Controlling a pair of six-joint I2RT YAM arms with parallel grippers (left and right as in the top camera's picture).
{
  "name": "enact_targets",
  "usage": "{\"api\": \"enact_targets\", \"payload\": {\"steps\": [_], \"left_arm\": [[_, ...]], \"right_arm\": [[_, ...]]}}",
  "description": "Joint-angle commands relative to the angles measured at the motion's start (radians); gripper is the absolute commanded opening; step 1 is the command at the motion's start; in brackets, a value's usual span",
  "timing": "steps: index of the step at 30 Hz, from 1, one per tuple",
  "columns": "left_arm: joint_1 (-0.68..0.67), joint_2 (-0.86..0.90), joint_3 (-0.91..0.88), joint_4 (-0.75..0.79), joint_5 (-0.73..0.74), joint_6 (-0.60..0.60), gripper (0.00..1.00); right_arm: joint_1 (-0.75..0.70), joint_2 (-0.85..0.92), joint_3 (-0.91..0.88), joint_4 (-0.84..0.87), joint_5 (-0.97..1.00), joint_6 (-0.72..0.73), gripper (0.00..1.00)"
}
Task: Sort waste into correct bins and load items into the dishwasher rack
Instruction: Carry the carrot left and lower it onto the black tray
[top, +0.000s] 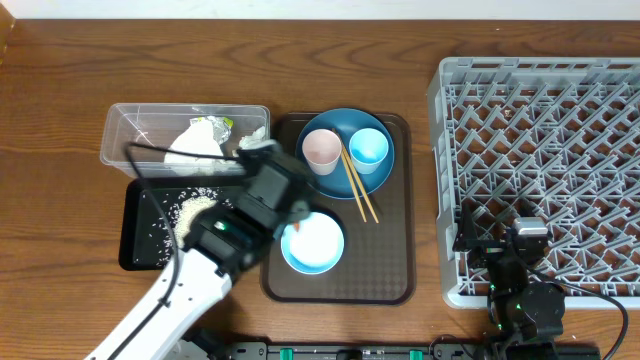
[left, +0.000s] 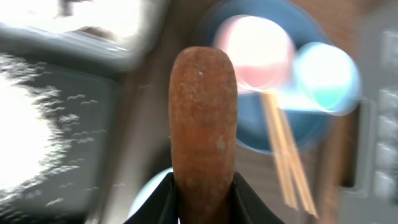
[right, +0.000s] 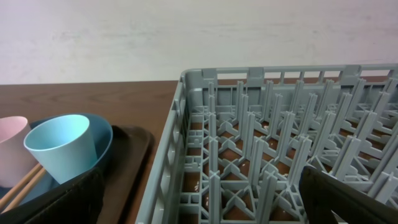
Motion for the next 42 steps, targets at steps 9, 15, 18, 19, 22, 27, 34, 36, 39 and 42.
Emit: {"api": "enact_targets", "payload": {"steps": [9, 15, 18, 19, 22, 27, 34, 36, 39, 42], "left_arm": [[0.357, -0.013, -0.028, -0.162, -0.018, -0.156, 0.09], [0.462, -0.012, -0.094, -0.143, -0.018, -0.238, 0.09], [0.486, -0.012, -0.132, -0.117, -0.018, -0.274, 0.09], [0.488, -0.012, -0.145, -0.104, -0.017, -0.282, 0.09], [0.488, -0.012, -0.182, -0.053, -0.014, -0.296, 0.09], [0.488, -0.012, -0.241, -0.002, -0.014, -0.355, 0.1], [0.488, -0.012, -0.341, 0.122, 0.004, -0.374, 0.1], [0.488, -0.011, -0.375, 0.173, 0.037, -0.374, 0.1], [0.488, -0.01, -0.408, 0.218, 0.055, -0.382, 0.1], [0.488, -0.01, -0.417, 0.233, 0.051, -0.384, 0.11]], "right_arm": [[0.008, 0.0, -0.002, -0.003, 0.006, -0.006, 0.99], [0.008, 0.0, -0.002, -0.003, 0.006, -0.006, 0.99], [0.008, 0.0, -0.002, -0.003, 0.006, -0.006, 0.99], [0.008, 0.0, -0.002, -0.003, 0.006, -0.006, 0.99], [0.008, 0.0, -0.002, -0.003, 0.006, -0.006, 0.99], [0.008, 0.0, -0.002, -0.003, 0.006, -0.006, 0.99], [0.008, 0.0, -0.002, -0.003, 0.006, -0.006, 0.99], [0.008, 0.0, -0.002, -0.003, 0.006, -0.006, 0.99], [0.008, 0.0, -0.002, -0.003, 0.006, -0.006, 0.99], [0.008, 0.0, -0.002, -0.003, 0.006, -0.006, 0.99]]}}
